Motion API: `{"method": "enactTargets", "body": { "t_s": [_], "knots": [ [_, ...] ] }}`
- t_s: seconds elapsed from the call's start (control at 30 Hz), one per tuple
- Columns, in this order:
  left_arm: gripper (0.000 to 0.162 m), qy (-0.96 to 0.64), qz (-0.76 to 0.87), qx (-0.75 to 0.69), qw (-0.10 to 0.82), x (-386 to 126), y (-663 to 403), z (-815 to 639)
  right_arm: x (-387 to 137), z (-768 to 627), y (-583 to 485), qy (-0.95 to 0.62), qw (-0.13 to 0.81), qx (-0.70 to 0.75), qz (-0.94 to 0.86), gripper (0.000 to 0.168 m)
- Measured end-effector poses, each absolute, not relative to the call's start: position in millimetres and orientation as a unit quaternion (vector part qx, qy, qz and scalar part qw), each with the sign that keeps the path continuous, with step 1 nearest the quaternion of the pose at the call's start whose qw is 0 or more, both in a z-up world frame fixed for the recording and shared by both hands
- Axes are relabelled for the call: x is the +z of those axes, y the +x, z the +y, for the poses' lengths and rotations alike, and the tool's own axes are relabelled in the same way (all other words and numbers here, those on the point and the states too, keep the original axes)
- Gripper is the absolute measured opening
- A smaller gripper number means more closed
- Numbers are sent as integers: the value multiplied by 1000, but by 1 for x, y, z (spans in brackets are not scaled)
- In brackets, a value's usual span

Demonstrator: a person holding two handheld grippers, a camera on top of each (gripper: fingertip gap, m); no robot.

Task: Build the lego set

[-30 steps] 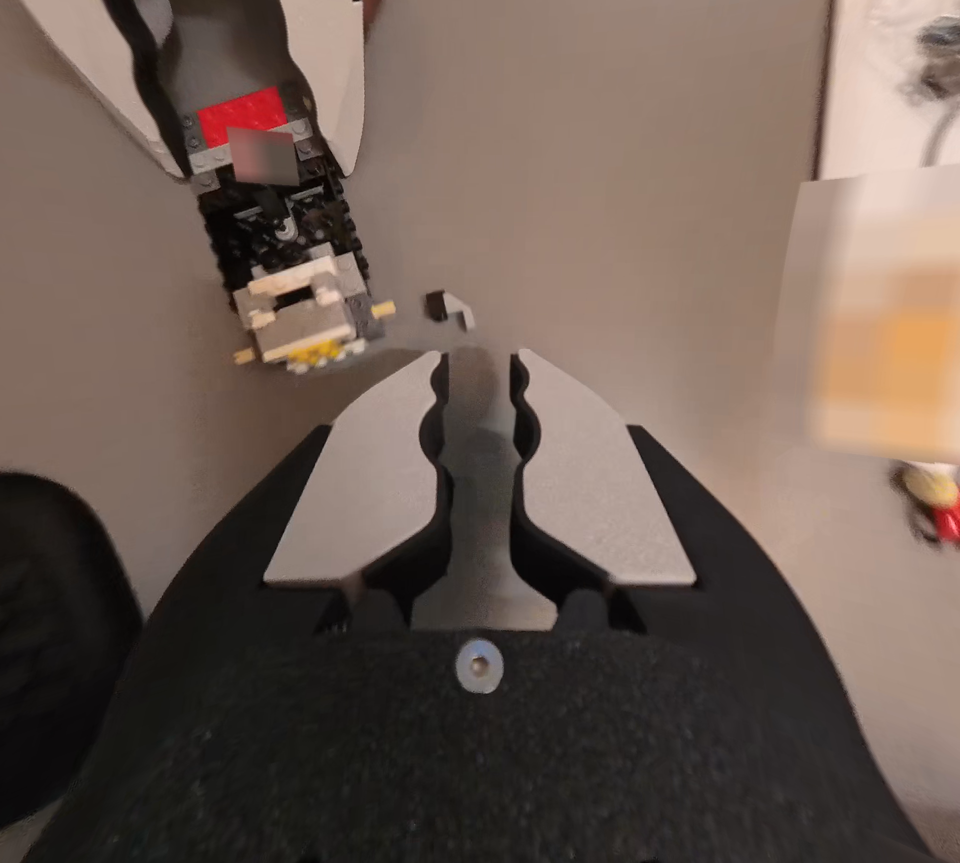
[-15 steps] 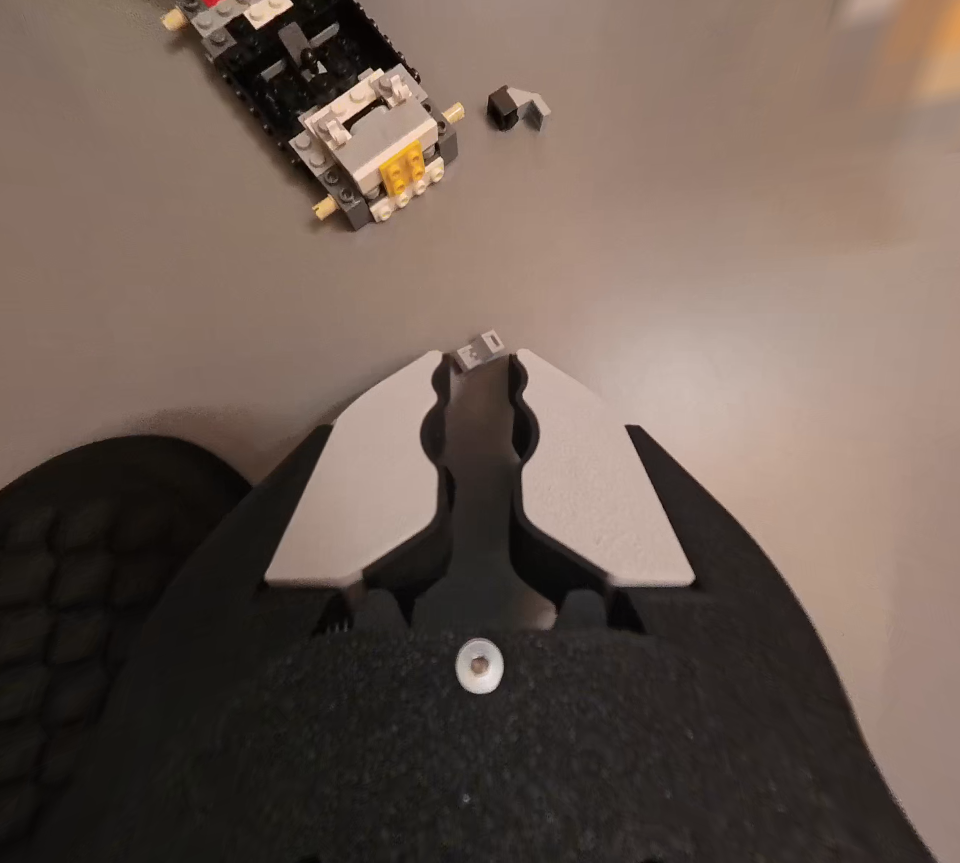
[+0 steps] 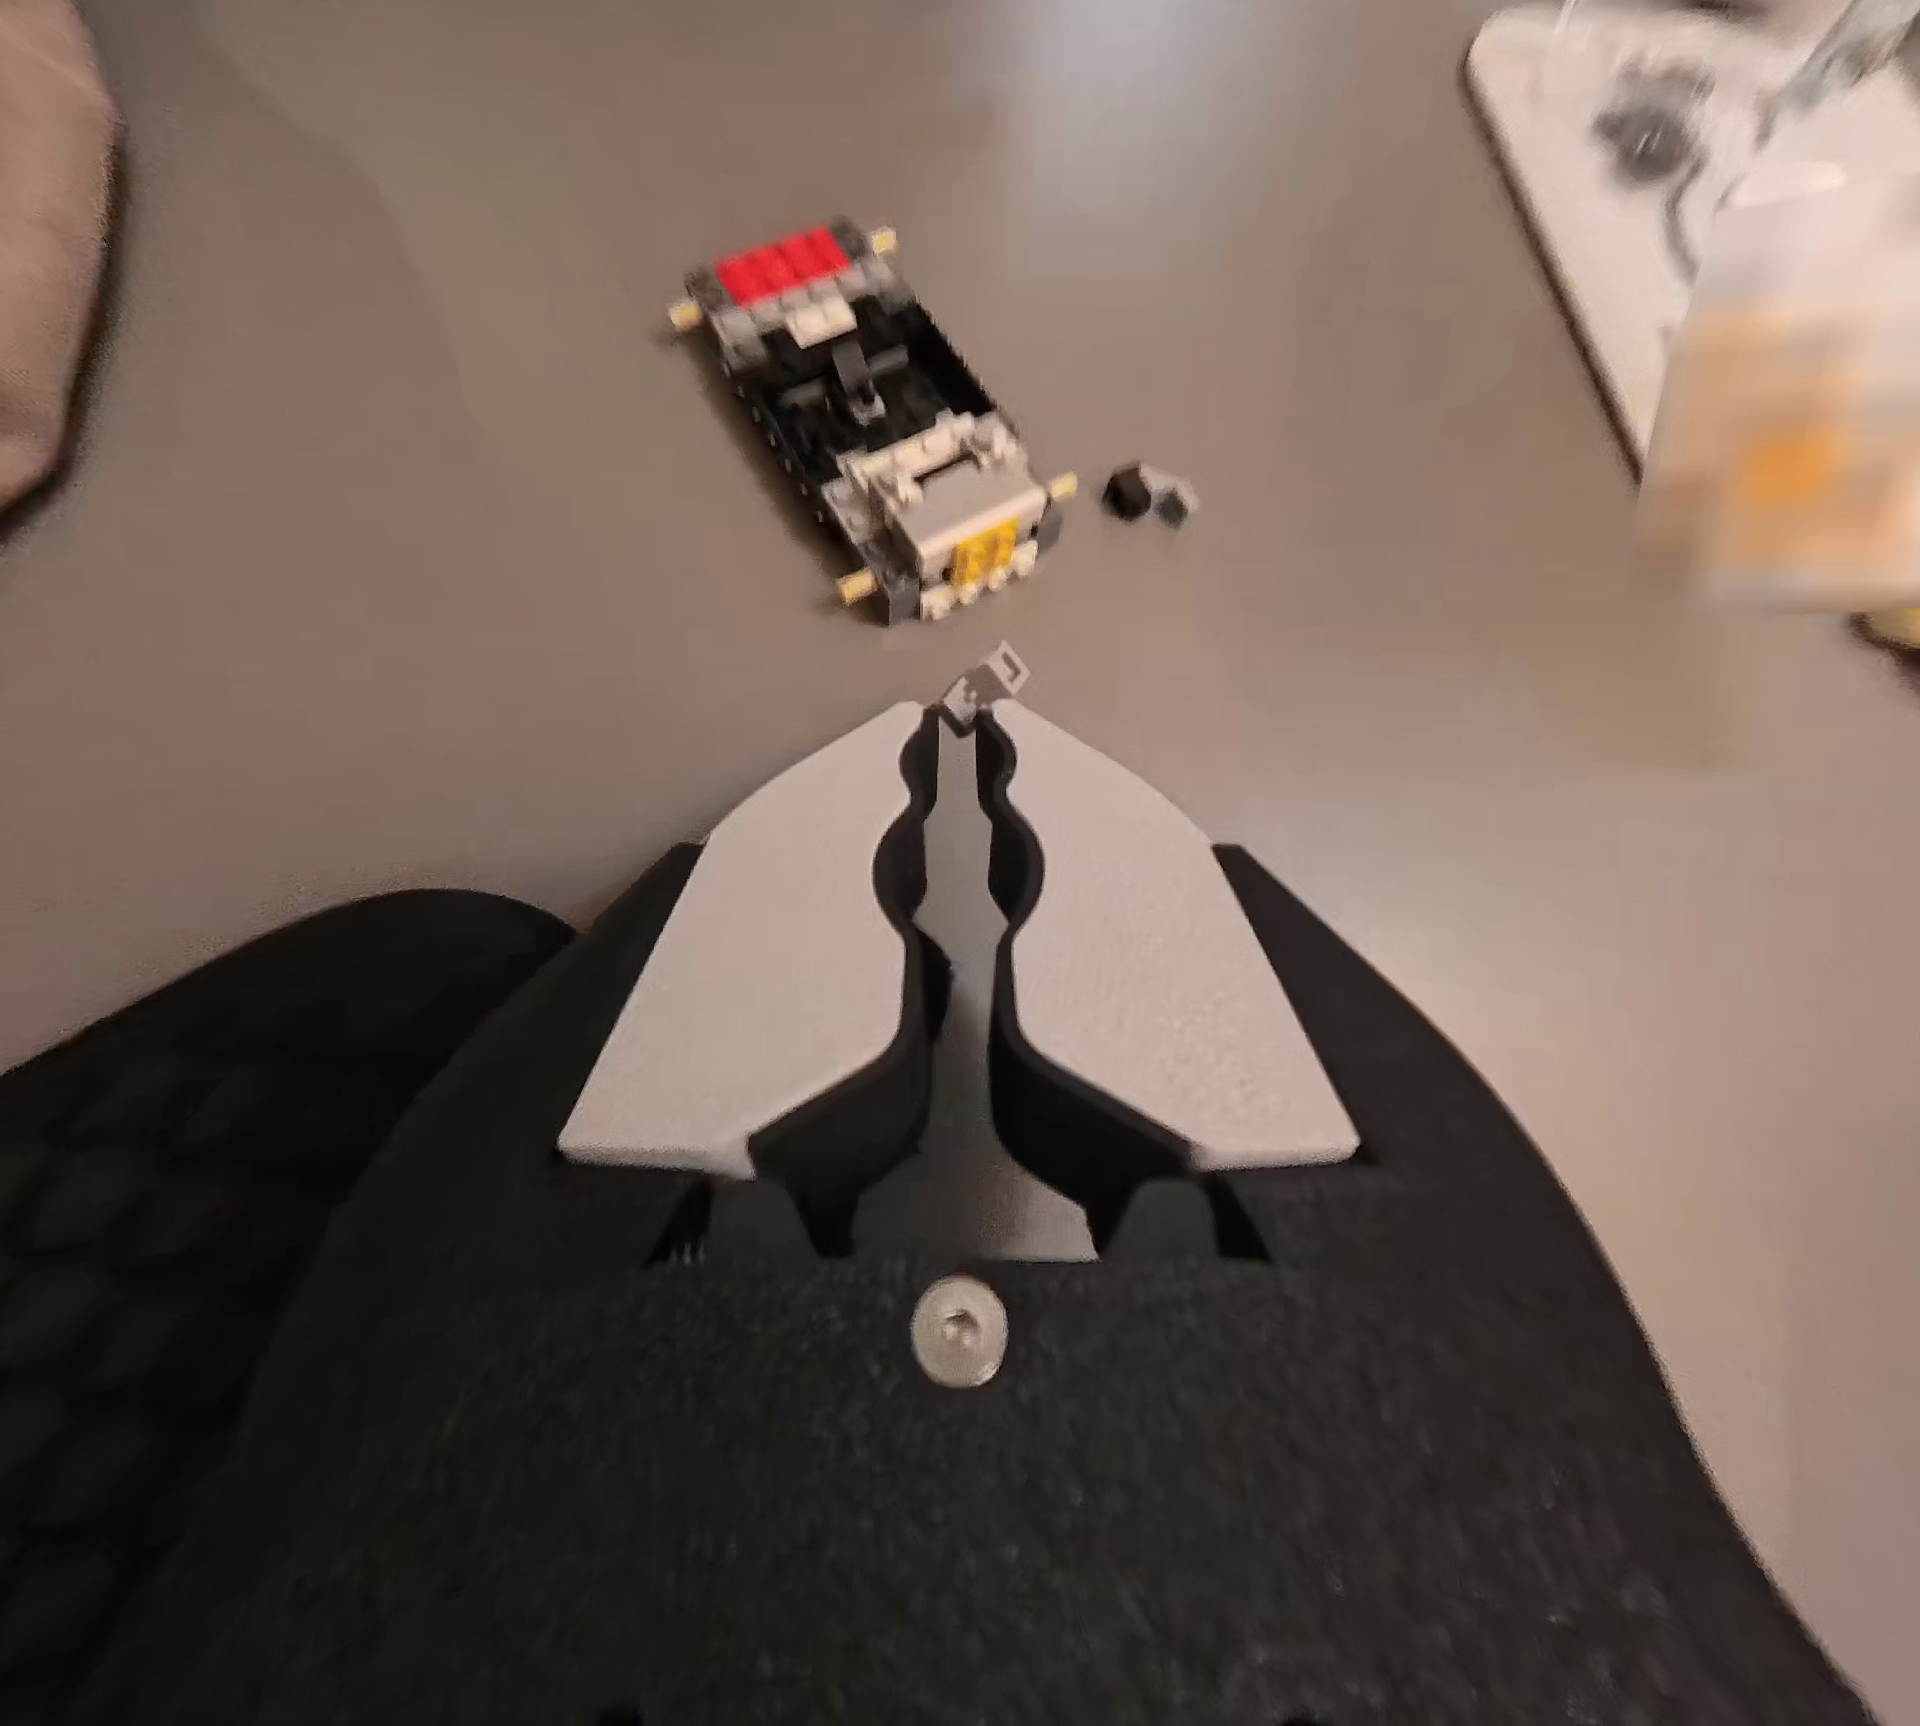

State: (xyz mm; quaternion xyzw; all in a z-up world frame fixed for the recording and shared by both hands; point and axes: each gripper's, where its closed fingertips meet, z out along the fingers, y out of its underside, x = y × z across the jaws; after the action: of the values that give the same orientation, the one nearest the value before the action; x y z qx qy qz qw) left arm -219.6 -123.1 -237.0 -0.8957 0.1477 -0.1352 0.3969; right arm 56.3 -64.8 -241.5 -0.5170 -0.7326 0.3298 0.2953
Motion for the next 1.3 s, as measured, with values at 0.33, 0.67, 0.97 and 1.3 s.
{"method": "enactTargets", "body": {
  "t_s": [0.33, 0.67, 0.97, 1.3],
  "knots": [
    [0, -859, 180, -155, 454, -228, -201, -122, -179, -44, 84, -515, 443, 407, -610, 3],
    [0, -825, 182, -209, 493, -214, -189, -122, -118, -7, 167, -545, 550, 428, -466, 2],
    [0, -819, 180, -210, 503, -209, -189, -122, -118, -8, 181, -559, 554, 421, -451, 3],
    [0, -801, 163, -194, 543, -192, -200, -122, -123, -7, 182, -575, 548, 413, -445, 2]
  ]
}}
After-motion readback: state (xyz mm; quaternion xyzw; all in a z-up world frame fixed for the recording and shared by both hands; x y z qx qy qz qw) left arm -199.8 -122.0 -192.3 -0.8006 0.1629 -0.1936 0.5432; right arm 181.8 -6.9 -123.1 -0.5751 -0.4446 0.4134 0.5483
